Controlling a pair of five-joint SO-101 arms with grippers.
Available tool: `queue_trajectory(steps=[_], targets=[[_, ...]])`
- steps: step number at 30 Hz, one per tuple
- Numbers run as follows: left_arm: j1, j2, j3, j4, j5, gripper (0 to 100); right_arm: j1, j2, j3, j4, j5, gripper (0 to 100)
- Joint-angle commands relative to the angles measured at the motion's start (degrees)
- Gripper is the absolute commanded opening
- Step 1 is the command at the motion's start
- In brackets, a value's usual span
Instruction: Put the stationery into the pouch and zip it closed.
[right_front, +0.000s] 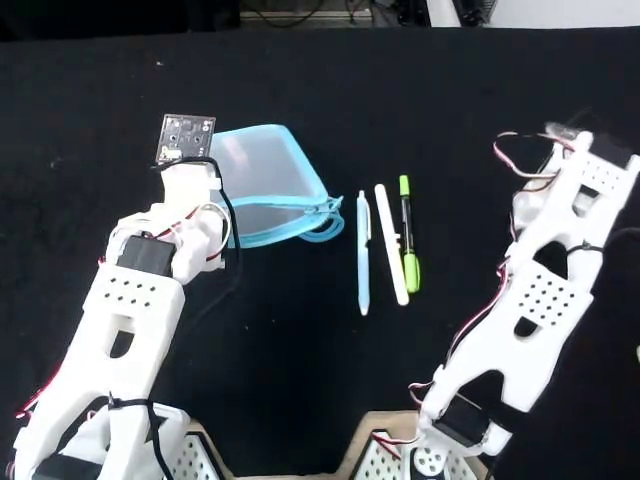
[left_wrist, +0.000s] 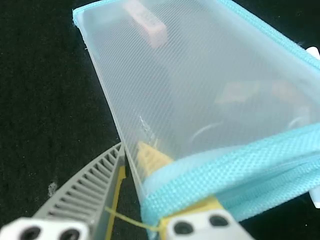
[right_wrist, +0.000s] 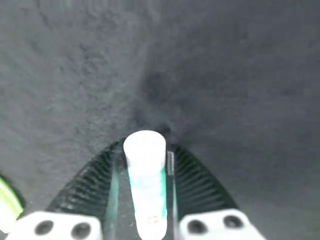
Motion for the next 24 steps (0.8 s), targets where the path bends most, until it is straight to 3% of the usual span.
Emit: queue_trajectory(steps=[1,10,17,24], targets=[[0.4,0.9,4.1,0.6,0.3,3,1.8,-10.8,-5.8,1.5,-2.6,1.1],[0.4,0.9,4.1,0.5,0.3,3,0.9,-29.4,5.0,1.8,-10.8,1.1],[0.5,0.9,4.1,0.4,0.3,3,-6.5,-48.1,24.2,1.5,-11.5,1.1],[0.5,0.9,4.1,0.6,0.3,3,-12.5,-62.4,33.2,1.4,-11.6,1.1]])
